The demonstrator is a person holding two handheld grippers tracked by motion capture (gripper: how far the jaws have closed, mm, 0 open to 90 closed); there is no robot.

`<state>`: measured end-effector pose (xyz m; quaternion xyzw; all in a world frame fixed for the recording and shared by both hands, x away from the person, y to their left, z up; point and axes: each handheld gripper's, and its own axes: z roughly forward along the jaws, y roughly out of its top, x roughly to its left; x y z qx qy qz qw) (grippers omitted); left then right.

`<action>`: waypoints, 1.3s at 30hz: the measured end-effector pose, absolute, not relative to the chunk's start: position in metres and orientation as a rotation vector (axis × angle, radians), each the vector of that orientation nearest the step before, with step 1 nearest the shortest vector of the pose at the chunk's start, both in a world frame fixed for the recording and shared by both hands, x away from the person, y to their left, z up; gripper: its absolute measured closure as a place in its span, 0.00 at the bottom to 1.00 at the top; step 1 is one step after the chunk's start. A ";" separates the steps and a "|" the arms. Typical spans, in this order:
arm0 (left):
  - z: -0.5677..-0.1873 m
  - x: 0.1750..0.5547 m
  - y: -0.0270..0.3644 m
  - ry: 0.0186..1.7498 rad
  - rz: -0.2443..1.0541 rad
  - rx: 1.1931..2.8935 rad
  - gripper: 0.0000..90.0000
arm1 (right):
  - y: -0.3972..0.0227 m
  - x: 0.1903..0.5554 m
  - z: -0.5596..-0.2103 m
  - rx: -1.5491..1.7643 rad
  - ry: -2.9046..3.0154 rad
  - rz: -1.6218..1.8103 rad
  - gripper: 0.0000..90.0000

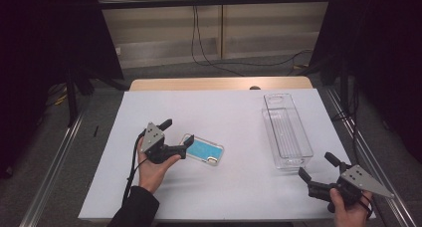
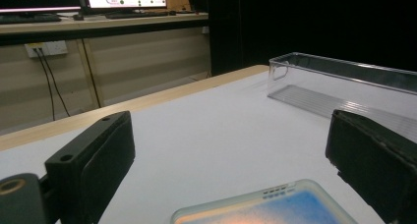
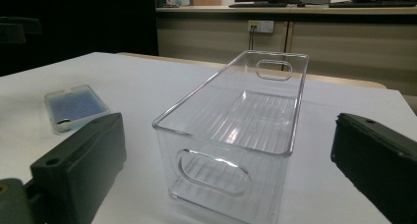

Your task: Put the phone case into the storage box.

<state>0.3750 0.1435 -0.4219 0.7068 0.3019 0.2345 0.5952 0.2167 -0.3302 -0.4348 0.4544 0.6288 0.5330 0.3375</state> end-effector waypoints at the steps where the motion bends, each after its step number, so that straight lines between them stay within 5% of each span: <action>1: -0.421 0.376 0.142 0.699 0.550 1.637 0.05 | -0.330 0.217 -0.435 1.182 1.639 1.391 0.00; 24: -0.404 0.404 0.112 0.661 0.572 1.636 0.07 | -0.330 0.216 -0.435 1.191 1.639 1.390 0.00; 39: -0.409 0.412 0.112 0.682 0.571 1.681 0.29 | -0.330 0.215 -0.435 1.183 1.638 1.379 0.00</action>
